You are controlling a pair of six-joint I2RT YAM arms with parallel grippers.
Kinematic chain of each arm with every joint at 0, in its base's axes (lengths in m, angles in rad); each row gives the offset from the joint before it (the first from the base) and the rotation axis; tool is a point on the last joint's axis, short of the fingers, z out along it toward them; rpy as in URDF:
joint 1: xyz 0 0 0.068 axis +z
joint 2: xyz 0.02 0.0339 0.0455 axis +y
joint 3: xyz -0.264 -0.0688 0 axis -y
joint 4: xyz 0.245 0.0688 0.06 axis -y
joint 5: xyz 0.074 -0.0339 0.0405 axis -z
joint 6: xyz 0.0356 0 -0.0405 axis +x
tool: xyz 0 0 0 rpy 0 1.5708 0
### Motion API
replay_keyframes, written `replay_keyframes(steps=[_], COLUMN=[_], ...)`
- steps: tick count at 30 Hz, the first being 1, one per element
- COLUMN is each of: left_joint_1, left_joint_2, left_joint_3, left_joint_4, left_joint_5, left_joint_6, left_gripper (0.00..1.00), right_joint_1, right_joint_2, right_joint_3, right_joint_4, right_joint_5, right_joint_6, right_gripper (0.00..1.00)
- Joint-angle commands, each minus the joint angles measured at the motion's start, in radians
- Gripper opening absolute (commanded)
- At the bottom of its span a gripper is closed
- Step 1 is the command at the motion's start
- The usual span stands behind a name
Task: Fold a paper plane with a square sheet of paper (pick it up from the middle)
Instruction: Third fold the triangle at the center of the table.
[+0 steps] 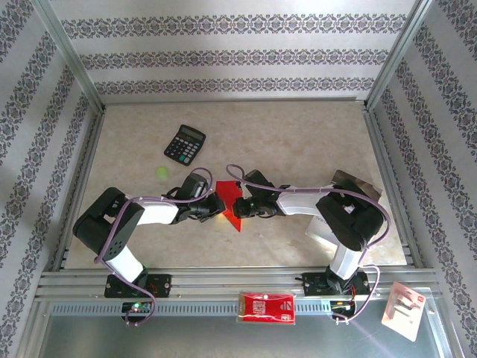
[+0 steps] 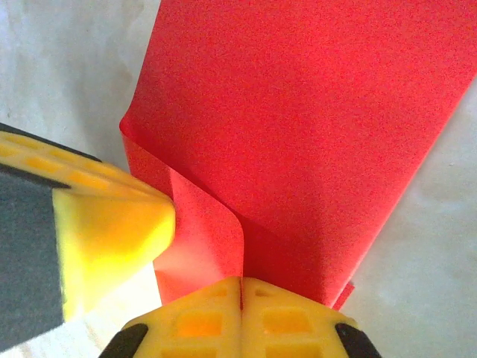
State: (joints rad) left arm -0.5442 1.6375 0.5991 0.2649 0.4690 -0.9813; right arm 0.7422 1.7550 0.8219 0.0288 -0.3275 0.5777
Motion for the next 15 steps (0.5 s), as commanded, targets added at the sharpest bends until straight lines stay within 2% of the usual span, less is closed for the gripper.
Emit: replay_keyframes(steps=[1,7,15], left_joint_1=[0.018,0.016,0.035], left_joint_2=[-0.036,-0.059,0.038], left_joint_3=[0.015,0.062,0.082], left_joint_4=[-0.082,-0.117,-0.125], left_joint_5=[-0.015,0.032,0.021], left_joint_6=[0.053,0.088,0.113], left_gripper=[0.01,0.04,0.04], right_joint_1=[-0.007,-0.007,-0.006], right_joint_2=[0.049,0.047,0.048], right_joint_3=[-0.037,-0.038,-0.038], right_joint_4=[-0.111,-0.112,-0.112], right_joint_5=[0.053,0.054,0.055], right_joint_6=[-0.009,-0.01,-0.009], right_gripper=[0.0,0.0,0.0])
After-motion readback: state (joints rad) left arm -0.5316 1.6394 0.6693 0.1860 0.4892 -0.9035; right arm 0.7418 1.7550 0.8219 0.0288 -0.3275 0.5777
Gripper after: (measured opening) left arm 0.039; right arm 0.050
